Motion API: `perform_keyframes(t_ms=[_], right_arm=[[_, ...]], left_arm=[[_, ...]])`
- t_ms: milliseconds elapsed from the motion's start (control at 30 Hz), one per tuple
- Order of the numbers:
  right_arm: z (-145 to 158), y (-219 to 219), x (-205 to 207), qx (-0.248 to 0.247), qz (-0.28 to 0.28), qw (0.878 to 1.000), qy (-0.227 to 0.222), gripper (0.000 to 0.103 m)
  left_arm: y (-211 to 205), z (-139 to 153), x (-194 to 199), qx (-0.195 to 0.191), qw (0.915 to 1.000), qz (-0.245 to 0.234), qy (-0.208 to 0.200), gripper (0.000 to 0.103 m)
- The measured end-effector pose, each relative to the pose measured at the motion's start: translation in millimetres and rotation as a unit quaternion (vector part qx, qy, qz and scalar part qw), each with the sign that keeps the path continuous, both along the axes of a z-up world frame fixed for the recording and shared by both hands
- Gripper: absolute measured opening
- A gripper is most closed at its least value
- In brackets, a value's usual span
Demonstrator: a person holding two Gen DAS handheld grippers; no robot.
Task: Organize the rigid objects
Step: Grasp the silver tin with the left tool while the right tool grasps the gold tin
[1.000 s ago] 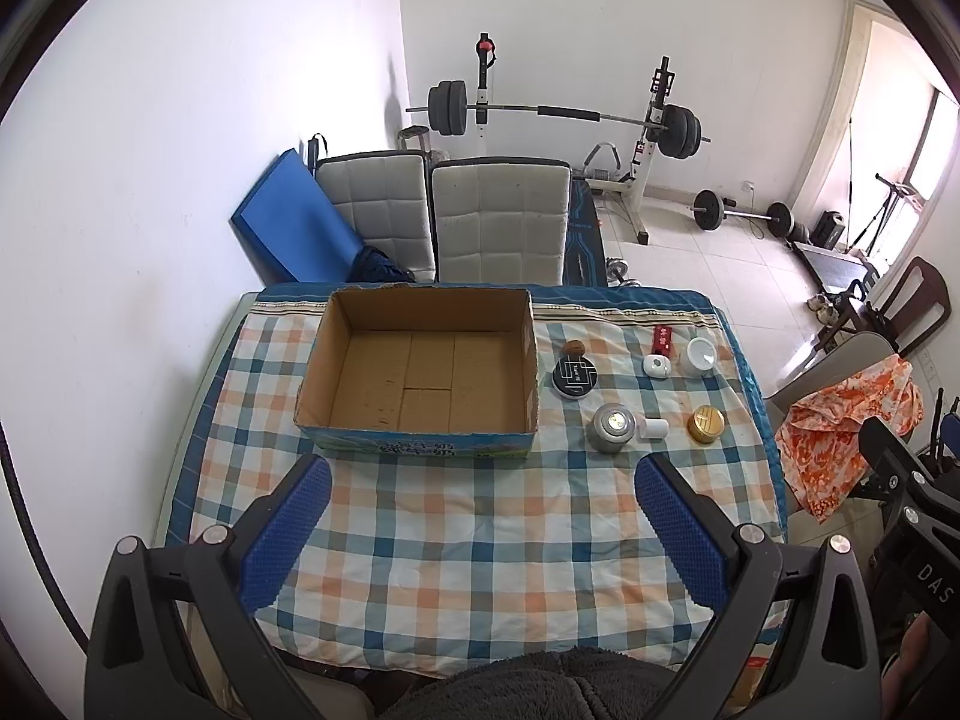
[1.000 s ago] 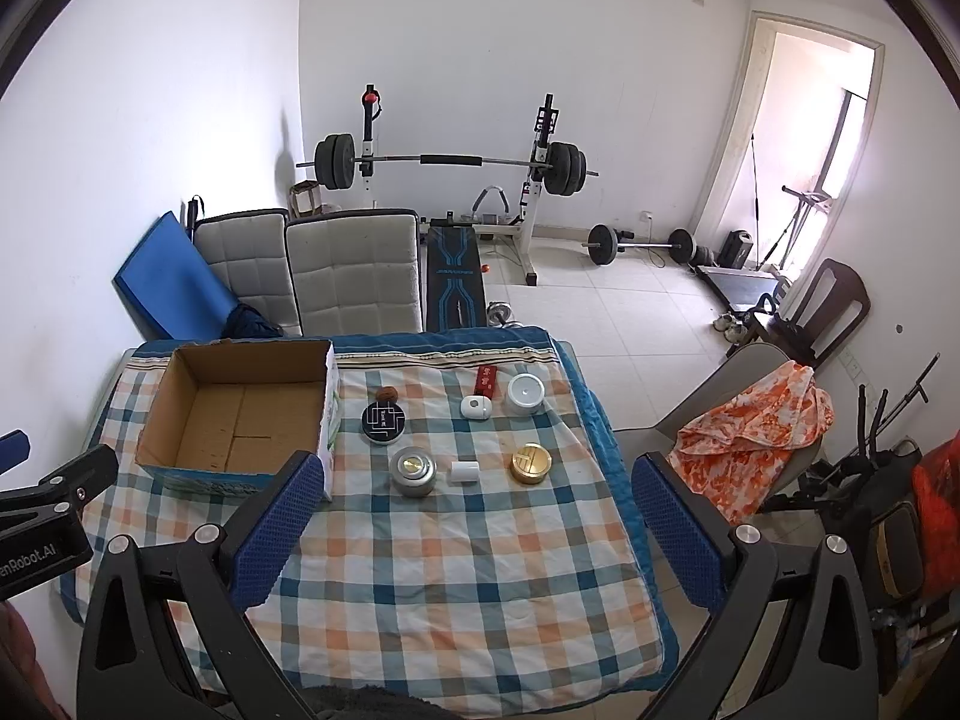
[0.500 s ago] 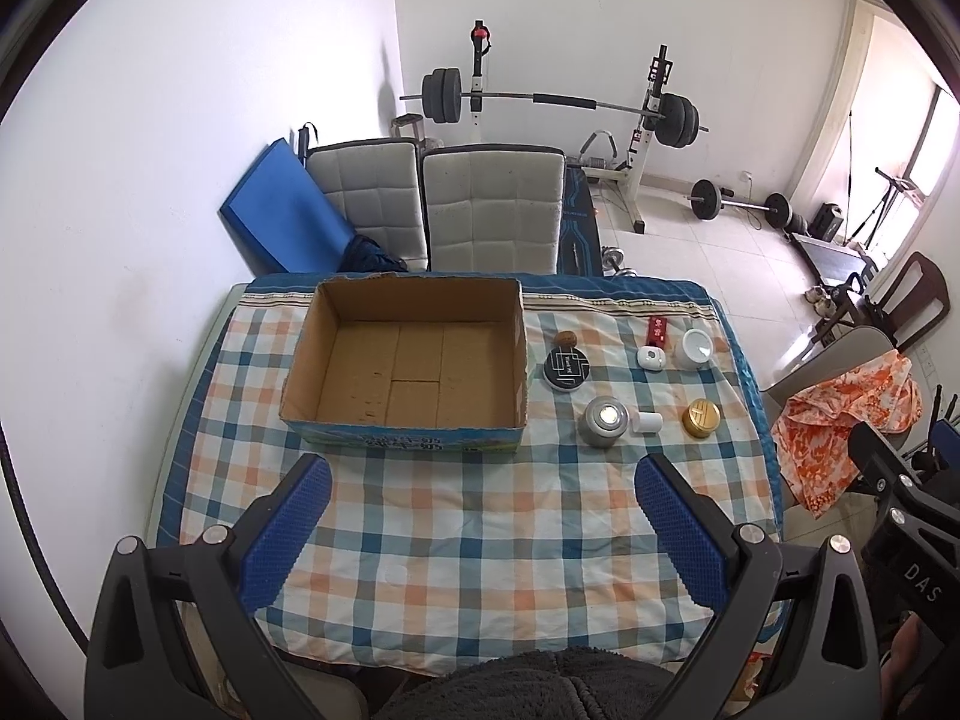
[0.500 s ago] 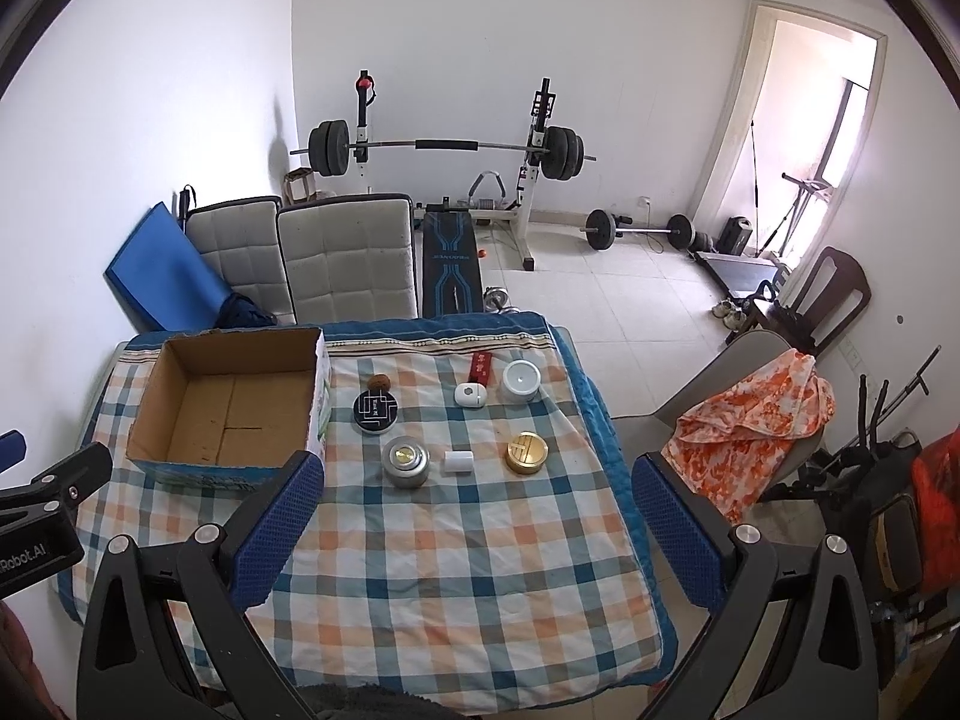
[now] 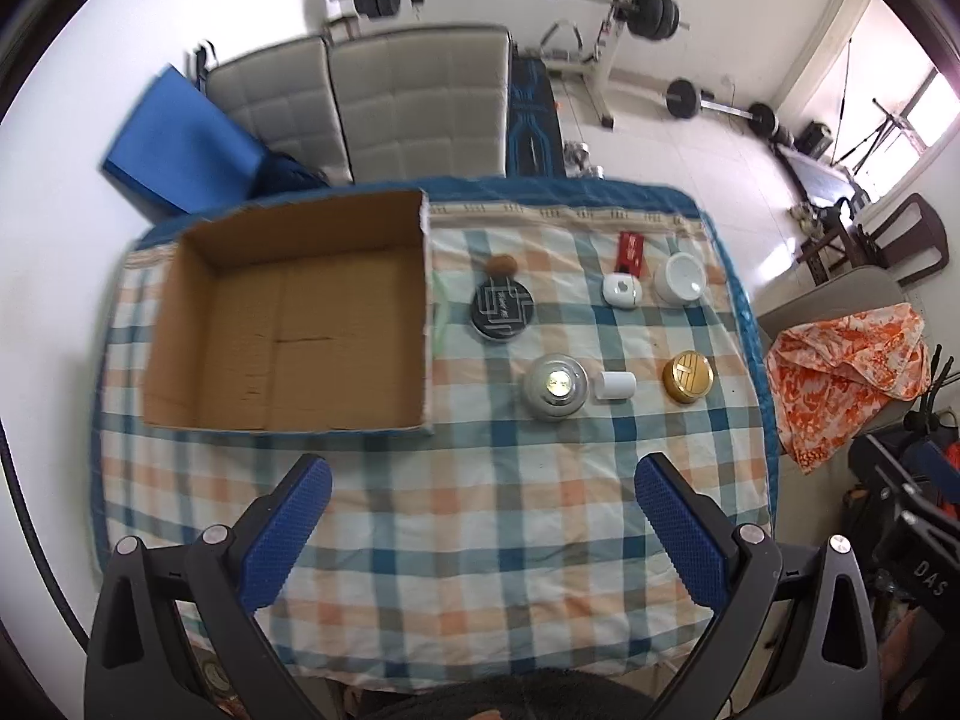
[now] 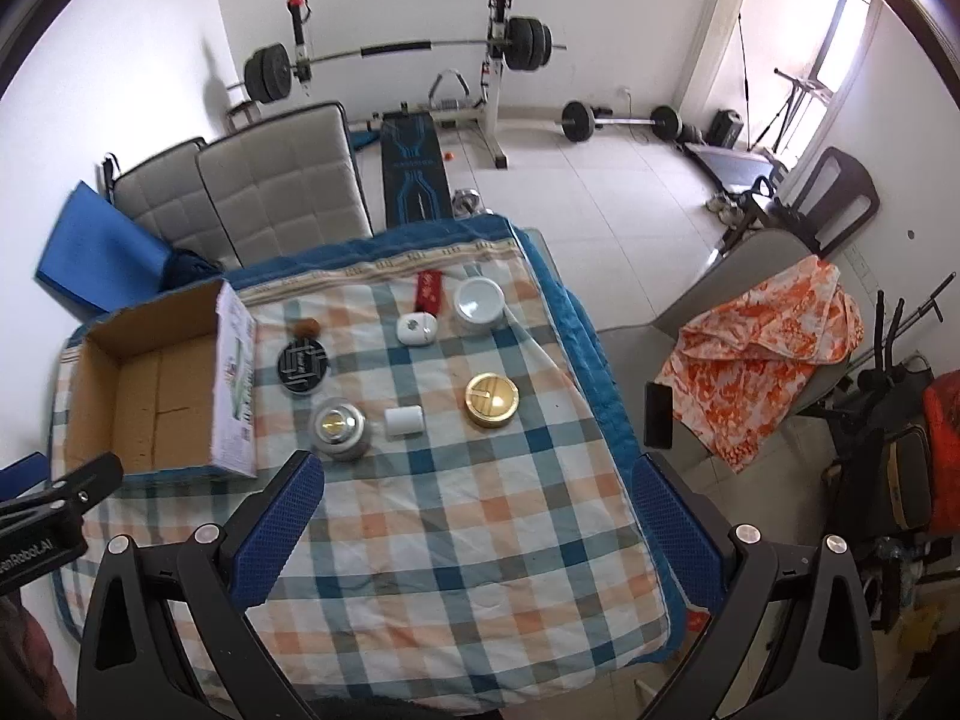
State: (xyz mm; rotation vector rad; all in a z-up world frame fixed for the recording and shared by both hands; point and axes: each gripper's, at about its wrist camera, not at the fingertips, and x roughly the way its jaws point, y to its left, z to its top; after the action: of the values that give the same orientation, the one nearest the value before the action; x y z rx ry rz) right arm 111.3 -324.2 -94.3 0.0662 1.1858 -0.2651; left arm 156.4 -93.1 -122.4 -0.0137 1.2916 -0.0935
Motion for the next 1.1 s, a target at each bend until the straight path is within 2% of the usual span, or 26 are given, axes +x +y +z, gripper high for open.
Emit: perform_keyframes(t_ms=[200,300,533,733,1100], right_arm=[[-109,-45,69,0.017,-0.003,0.996,0.088,0.103],[-156,-60,94,0.039,-0.005,0.992,0.118,0.103],[-237,-81,136,0.083,-0.022,0.982,0.170,0.103],[-276,-81,156,0.106,-0.026,0.973,0.204,0.103],[-324,-79,169,0.123,-0.039,0.959,0.253,0.103]], left_arm=[[-38,-96,66,-0.002,0.9950,-0.014,0.099,0.103],[-54,-136,84,0.001,0.9903,-0.015,0.138,0.103],[-75,-222,112,0.012,0.9758,-0.020,0.217,0.103],[-80,-256,122,0.021,0.9695,-0.021,0.243,0.103],[-83,-290,126,0.027,0.9647,-0.029,0.260,0.103]])
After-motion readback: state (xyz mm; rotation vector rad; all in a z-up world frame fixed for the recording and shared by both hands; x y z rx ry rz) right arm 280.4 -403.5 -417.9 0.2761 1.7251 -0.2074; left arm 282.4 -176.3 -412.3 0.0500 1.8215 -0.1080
